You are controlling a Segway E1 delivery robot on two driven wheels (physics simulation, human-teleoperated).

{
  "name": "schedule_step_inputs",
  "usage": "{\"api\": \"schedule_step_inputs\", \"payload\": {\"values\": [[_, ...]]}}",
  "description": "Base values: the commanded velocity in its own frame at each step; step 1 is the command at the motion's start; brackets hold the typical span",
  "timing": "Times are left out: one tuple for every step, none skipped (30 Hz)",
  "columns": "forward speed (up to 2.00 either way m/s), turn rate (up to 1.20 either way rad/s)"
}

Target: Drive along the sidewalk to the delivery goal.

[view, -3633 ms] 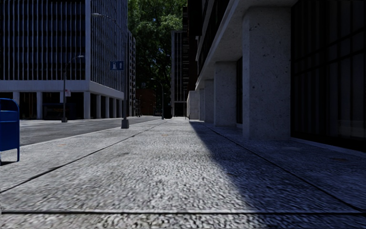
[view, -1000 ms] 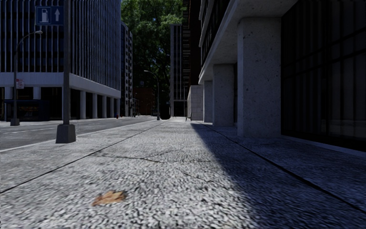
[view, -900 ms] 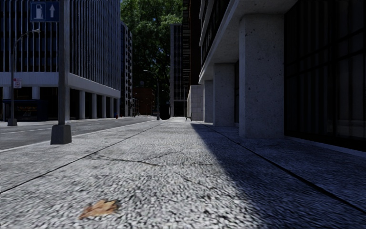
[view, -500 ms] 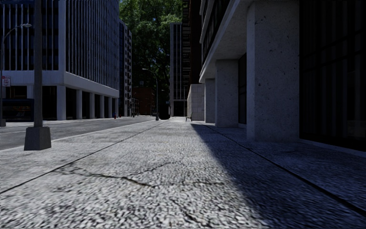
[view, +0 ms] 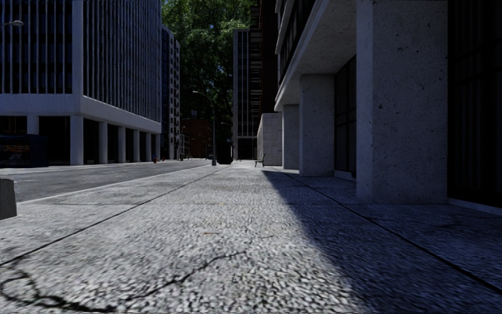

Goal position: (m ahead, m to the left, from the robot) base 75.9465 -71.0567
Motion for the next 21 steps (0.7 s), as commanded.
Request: {"api": "schedule_step_inputs", "payload": {"values": [[2.0, 0.0], [2.0, 0.0], [2.0, 0.0], [2.0, 0.0], [2.0, 0.0], [2.0, 0.0], [2.0, 0.0], [2.0, 0.0], [2.0, 0.0], [2.0, 0.0], [2.0, 0.0], [2.0, 0.0], [2.0, 0.0], [2.0, 0.0], [2.0, 0.0], [2.0, 0.0], [2.0, 0.0], [2.0, 0.0], [2.0, 0.0], [2.0, 0.0], [2.0, 0.0]]}}
